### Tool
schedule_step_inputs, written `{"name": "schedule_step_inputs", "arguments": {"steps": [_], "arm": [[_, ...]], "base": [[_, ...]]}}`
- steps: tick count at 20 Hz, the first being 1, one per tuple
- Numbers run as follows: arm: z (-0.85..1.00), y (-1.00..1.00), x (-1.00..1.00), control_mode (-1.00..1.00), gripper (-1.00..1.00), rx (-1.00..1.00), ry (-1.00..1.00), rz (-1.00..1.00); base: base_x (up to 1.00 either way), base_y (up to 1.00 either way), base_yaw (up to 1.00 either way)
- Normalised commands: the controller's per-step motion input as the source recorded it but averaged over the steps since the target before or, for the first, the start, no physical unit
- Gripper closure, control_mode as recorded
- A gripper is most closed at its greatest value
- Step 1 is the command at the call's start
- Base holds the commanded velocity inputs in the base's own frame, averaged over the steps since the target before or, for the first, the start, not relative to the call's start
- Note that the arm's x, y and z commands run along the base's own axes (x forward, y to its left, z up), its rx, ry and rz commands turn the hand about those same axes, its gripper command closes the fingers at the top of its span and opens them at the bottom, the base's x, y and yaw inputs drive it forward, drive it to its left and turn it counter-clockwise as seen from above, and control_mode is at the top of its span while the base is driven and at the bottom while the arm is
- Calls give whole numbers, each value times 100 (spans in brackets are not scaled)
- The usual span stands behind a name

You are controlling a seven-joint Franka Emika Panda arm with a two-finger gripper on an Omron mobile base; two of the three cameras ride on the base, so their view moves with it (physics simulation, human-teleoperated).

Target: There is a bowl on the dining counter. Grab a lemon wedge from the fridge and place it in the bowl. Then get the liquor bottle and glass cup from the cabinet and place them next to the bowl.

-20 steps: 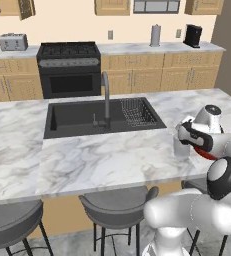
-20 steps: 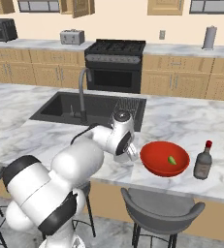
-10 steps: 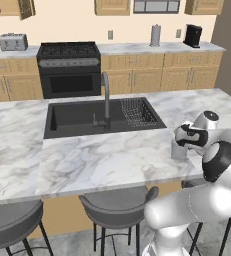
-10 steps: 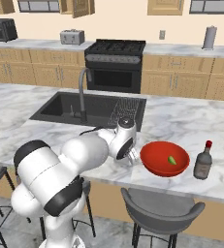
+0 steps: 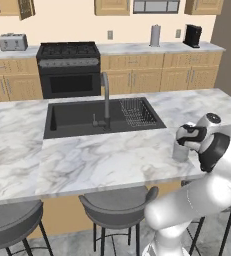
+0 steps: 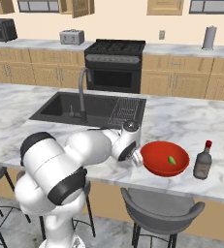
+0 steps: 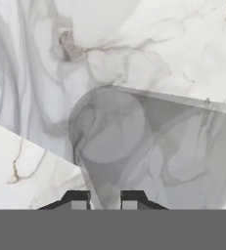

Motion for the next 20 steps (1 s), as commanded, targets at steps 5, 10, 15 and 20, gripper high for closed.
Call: {"name": "schedule_step_inputs", "arguments": {"steps": [5, 10, 15, 20], "arm": [[-32, 7, 4, -100, -100, 0, -8, 0], [-1, 18, 0, -100, -100, 0, -3, 0], [24, 13, 0, -100, -100, 0, 10, 0], [29, 14, 0, -100, -100, 0, 6, 1]], "base": [[0, 0, 0], [0, 0, 0], [0, 0, 0], [0, 0, 0]]}}
